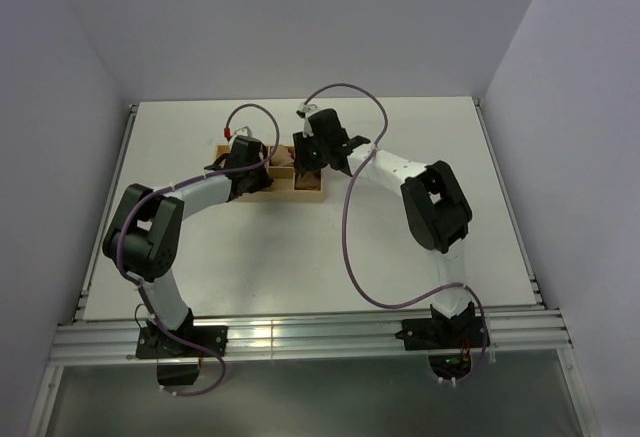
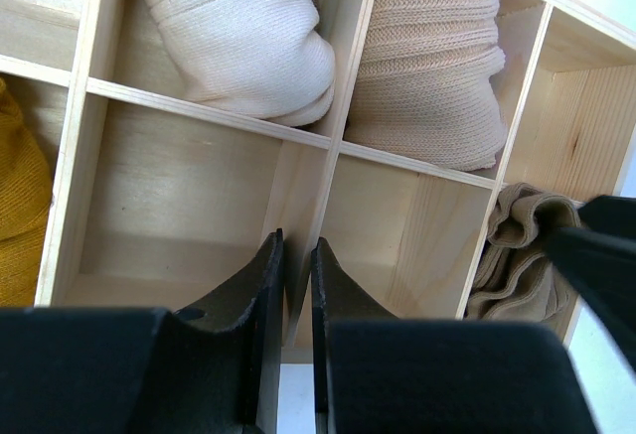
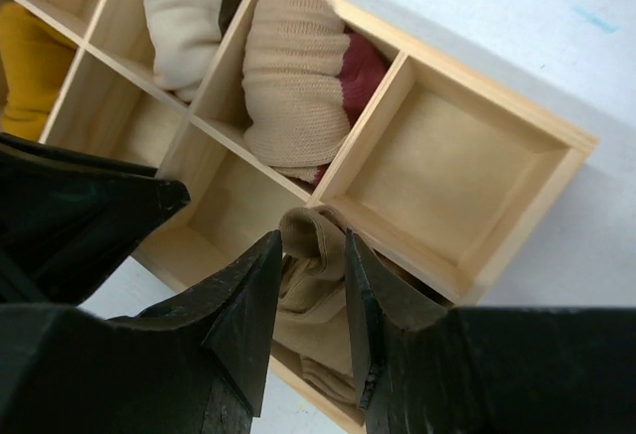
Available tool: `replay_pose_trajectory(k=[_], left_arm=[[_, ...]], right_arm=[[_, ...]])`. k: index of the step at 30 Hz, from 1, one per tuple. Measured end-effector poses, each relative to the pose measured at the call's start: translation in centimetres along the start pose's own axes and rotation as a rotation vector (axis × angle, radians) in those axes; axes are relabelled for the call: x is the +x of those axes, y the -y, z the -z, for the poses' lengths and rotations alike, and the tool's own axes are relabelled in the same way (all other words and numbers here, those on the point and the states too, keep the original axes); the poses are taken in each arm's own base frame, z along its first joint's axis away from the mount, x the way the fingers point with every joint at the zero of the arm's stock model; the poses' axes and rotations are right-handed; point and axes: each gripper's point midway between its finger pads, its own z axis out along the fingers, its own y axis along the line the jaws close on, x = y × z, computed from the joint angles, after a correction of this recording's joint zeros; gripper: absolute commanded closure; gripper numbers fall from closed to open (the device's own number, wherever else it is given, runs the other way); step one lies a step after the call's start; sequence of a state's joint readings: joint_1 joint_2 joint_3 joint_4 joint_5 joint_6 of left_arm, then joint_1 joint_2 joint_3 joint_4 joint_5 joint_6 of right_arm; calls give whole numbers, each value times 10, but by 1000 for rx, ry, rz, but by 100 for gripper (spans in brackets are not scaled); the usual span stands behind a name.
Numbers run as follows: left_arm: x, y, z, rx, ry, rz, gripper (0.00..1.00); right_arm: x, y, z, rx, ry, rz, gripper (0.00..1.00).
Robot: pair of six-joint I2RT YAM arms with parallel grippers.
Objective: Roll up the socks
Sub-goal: Place the sock in the storage box.
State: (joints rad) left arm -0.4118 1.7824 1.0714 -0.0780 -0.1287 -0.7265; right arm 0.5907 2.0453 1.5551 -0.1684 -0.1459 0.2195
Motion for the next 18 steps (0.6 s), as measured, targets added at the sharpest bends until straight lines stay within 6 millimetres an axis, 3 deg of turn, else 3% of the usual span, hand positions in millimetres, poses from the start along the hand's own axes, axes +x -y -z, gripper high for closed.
replay_pose_trajectory(k=[4,11,18], left_arm=[[0,0,0,0,0,0,100],[0,0,0,0,0,0,100],[0,0,0,0,-1,1,100]], right_arm=[[12,0,-8,-18,-34,0,64],[18,-1,-9,-29,-58,23,94],[30,0,-6,-24,-102,52,98]])
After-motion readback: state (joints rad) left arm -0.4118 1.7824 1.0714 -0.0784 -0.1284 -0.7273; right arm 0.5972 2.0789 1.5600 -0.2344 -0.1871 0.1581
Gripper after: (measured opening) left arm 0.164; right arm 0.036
